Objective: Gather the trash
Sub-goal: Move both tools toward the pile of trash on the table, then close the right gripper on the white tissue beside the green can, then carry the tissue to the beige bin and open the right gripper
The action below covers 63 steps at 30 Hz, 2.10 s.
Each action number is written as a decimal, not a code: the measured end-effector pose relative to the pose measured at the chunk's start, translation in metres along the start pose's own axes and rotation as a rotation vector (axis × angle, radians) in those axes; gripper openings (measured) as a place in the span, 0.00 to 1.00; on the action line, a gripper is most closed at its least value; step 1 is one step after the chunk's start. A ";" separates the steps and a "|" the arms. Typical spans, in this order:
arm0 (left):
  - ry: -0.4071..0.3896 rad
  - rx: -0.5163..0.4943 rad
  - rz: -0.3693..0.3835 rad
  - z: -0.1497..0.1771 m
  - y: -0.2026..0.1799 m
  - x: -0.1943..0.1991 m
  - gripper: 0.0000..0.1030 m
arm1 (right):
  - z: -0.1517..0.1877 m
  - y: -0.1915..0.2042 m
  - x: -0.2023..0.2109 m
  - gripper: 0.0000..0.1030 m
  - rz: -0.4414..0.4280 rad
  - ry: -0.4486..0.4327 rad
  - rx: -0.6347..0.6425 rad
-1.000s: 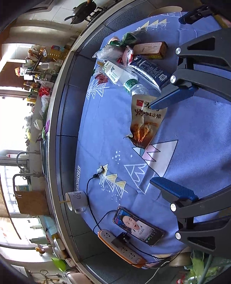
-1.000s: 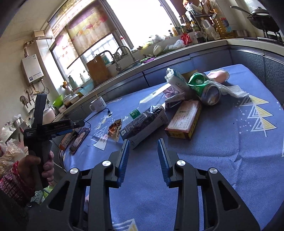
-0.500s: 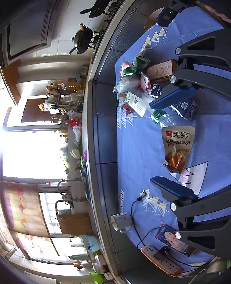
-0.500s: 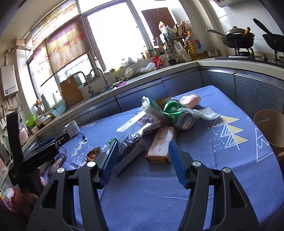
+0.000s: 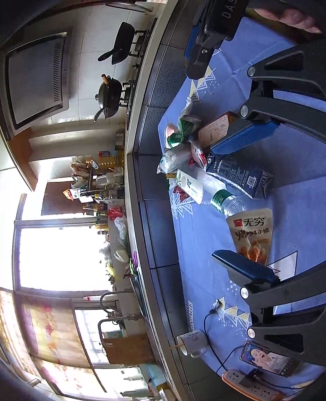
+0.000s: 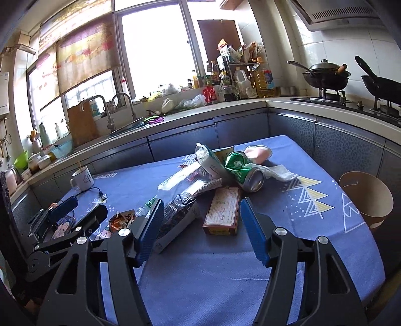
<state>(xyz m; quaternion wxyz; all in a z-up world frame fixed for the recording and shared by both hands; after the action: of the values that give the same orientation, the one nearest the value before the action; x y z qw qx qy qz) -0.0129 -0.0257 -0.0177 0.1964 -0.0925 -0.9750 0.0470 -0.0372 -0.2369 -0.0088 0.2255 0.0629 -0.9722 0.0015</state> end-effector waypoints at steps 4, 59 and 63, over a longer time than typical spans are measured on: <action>0.011 0.004 -0.007 0.003 -0.001 -0.006 0.76 | 0.003 -0.016 -0.013 0.51 0.016 0.030 0.009; 0.194 -0.261 0.120 0.015 -0.099 -0.064 0.47 | 0.001 -0.205 -0.075 0.02 -0.001 0.192 0.011; 0.161 -0.286 0.199 0.003 -0.138 -0.069 0.47 | -0.001 -0.237 -0.060 0.02 0.061 0.168 -0.024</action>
<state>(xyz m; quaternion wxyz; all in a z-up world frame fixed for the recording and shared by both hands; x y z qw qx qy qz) 0.0258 -0.1748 -0.0290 0.2529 -0.2188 -0.9390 -0.0803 0.0459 -0.4649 -0.0399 0.3068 0.0301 -0.9513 0.0018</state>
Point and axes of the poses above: each gripper's, at about its wrist camera, not at the fingertips, and x roughly against the way its jaws point, y to its left, z to its underside, the point moved 2 cm from there along -x, roughly the way its jaws point, and after that the axes turned 11 degrees about x, right-handed, at the moved point
